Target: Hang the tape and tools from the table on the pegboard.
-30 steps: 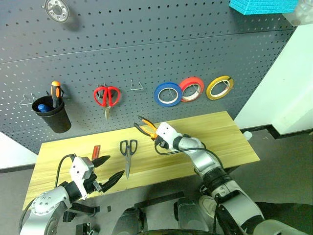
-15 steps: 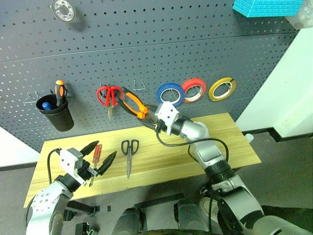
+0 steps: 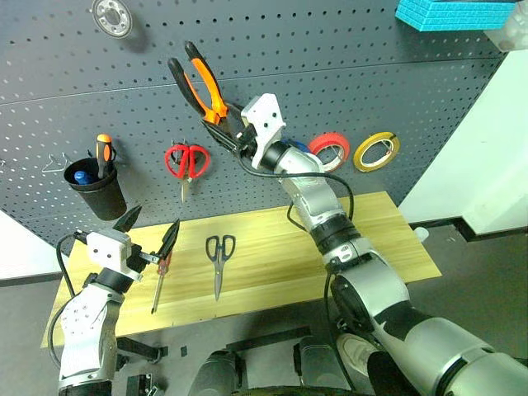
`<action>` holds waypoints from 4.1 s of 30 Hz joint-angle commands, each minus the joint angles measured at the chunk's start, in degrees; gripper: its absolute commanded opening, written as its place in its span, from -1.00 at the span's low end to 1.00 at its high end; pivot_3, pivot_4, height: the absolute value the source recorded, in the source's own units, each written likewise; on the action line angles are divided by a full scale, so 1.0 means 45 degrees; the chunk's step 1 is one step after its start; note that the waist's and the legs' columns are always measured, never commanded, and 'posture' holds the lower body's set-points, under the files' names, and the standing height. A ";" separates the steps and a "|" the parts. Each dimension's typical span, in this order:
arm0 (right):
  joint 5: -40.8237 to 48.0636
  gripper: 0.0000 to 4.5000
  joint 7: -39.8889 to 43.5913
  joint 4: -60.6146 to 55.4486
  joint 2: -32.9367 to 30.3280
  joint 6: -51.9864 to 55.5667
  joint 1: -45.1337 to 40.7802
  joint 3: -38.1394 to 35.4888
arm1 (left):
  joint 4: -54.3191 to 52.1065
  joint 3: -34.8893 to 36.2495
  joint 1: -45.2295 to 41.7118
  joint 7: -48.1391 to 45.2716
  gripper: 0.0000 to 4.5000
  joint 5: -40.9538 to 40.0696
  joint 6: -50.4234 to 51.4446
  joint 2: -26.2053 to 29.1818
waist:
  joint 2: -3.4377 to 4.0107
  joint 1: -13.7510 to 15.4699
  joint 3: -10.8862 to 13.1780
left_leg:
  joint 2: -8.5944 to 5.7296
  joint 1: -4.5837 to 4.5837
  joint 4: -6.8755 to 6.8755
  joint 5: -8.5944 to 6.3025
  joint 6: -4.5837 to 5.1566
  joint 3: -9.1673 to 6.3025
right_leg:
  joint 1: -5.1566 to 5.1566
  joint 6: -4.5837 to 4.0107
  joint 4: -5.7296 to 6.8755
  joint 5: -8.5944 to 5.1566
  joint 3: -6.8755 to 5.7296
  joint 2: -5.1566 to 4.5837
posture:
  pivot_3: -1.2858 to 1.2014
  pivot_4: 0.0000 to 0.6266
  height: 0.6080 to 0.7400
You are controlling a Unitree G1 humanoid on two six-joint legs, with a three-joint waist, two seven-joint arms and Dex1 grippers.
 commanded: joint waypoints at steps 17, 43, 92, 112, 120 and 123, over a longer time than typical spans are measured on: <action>-0.1001 -0.07 -0.3595 0.4954 0.0591 -0.4628 -0.2377 -0.1220 | -0.1501 -0.0410 0.0980 0.0527 1.00 -0.0083 -0.0212 -0.0163 | 0.0008 0.0038 -0.0004 | 0.0002 0.0003 -0.0004 0.0003 -0.0001 -0.0001 | -0.0003 -0.0003 0.0009 0.0001 0.0010 0.0011 | 0.05 -1.00 0.98; -0.0025 -0.07 -0.2394 0.3666 0.0479 -0.5719 -0.1534 -0.2299 | -0.7386 -0.0952 0.3421 0.1777 1.00 -0.0408 0.2996 -0.0163 | 0.0128 0.0413 0.0529 | 0.0011 0.0001 0.0009 0.0003 0.0006 0.0000 | 0.0009 -0.0066 0.0008 -0.0036 0.0014 0.0019 | 0.06 -0.55 0.98; -0.0061 -0.07 -0.1788 0.3307 0.0425 -0.5882 -0.0979 -0.2188 | -0.8226 -0.0759 0.2514 0.3226 1.00 0.0040 0.3535 -0.0497 | 0.0042 0.0390 0.1593 | 0.0017 -0.0076 -0.0012 -0.0002 0.0013 0.0008 | -0.0075 -0.0061 -0.0009 -0.0039 0.0014 0.0007 | 0.07 -0.35 0.98; -0.1307 -0.07 -0.3503 0.4720 0.0522 -0.6216 -0.1953 -0.1854 | -0.8356 -0.0677 0.2893 0.3404 1.00 0.0143 0.3246 -0.0719 | -0.0007 0.0558 0.1640 | 0.0017 -0.0181 -0.0009 0.0000 0.0009 0.0005 | -0.0182 -0.0059 -0.0003 -0.0035 0.0013 0.0008 | 0.08 -0.39 0.98; -0.1073 -0.07 -0.3206 0.4725 0.0400 -0.6308 -0.2267 -0.2161 | -0.8171 -0.0782 0.2778 0.3395 1.00 0.0199 0.3115 -0.0780 | -0.0009 0.0704 0.1639 | 0.0015 -0.0251 -0.0005 0.0003 0.0005 0.0008 | -0.0252 -0.0015 -0.0005 -0.0007 0.0011 0.0008 | 0.08 -0.42 0.98; -0.1237 -0.07 -0.3478 0.4838 0.0333 -0.6232 -0.2378 -0.2167 | -0.8178 -0.0836 0.2756 0.3417 1.00 0.0235 0.3086 -0.0817 | -0.0009 0.0698 0.1639 | 0.0014 -0.0252 -0.0004 0.0003 0.0005 0.0009 | -0.0253 -0.0015 -0.0004 -0.0007 0.0011 0.0008 | 0.08 -0.43 0.98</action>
